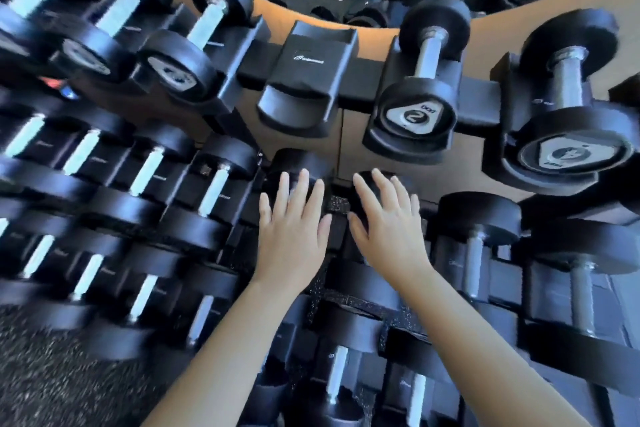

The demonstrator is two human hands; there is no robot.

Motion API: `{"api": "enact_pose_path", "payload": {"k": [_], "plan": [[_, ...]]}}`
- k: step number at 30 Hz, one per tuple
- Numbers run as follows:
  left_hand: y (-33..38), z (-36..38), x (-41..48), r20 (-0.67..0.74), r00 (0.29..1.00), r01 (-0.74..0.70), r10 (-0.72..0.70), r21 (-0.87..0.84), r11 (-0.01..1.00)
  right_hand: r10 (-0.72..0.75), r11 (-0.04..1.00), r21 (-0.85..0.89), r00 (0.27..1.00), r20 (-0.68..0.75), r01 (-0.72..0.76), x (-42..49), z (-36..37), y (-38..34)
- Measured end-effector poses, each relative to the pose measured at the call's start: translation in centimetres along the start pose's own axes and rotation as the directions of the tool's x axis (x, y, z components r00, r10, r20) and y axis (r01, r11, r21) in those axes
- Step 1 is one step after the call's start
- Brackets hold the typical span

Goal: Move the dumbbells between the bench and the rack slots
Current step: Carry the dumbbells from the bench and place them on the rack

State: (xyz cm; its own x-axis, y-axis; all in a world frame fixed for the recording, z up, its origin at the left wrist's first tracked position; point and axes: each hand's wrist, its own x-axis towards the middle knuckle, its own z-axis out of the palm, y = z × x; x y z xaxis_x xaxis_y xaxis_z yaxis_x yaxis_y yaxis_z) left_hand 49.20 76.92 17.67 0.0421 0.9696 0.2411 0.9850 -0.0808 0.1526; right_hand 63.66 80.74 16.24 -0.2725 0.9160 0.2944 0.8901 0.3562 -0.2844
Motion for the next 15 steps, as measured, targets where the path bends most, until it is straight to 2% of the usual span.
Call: {"api": "enact_pose_path", "payload": {"k": [7,15], "plan": [[-3.2,-2.5,-7.3,-0.038,0.975,0.222,-0.22,0.062,0.973,-0.248,0.967,0.067,0.969,0.023,0.246,-1.9,1.3,-7.1],[-6.2,-3.3,-17.4,-0.044,0.875,0.484,-0.482,0.125,0.866,-0.507,0.857,0.167,0.855,0.106,0.488,-7.2,4.1,-15.0]]}}
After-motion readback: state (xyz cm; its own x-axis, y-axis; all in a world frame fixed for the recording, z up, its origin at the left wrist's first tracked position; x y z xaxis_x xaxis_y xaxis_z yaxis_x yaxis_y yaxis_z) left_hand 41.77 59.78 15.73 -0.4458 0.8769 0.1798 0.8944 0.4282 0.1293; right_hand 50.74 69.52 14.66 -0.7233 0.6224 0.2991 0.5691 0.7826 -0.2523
